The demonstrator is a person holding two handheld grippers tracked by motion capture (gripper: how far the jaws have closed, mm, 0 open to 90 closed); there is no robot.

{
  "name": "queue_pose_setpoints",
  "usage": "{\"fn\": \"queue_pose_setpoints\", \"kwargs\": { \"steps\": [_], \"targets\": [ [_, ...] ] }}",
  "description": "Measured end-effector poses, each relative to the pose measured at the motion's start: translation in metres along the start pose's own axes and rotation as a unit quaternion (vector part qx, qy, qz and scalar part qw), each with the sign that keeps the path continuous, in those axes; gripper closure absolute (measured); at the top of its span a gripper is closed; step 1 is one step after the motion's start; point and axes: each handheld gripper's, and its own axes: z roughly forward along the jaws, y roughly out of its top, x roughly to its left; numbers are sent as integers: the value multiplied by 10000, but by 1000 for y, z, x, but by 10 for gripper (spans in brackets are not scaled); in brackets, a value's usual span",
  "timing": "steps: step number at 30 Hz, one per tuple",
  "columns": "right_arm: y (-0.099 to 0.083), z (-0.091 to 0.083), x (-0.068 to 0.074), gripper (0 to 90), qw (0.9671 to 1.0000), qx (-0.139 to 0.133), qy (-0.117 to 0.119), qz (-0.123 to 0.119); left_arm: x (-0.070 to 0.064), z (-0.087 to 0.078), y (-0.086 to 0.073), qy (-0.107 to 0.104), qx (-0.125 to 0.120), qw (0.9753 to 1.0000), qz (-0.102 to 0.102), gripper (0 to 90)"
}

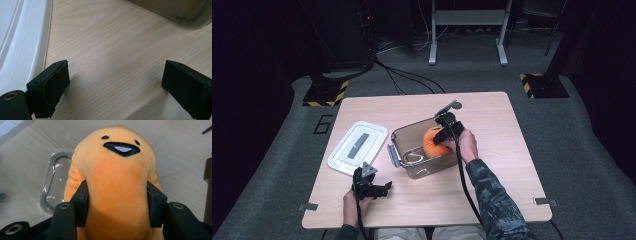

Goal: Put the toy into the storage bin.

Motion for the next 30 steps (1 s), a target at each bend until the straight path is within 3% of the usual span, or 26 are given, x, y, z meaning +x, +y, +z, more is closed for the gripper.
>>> {"fn": "queue_pose_setpoints", "kwargs": {
  "steps": [9, 13, 19, 30],
  "targets": [
    [6, 2, 2, 418, 9996, 269, -77, 26, 0, 0, 0, -13, 8, 10000, 1, 72],
    [8, 0, 3, 289, 9996, 254, -89, 42, 0, 0, 0, -3, -1, 10000, 1, 72],
    [5, -16, 6, 154, 9998, -148, -85, -74, 0, 0, 0, -6, -4, 10000, -3, 72],
    [-8, -52, 5, 68, 9963, -807, 68, -290, 0, 0, 0, 0, 2, 10000, 8, 71]
  ]
}}
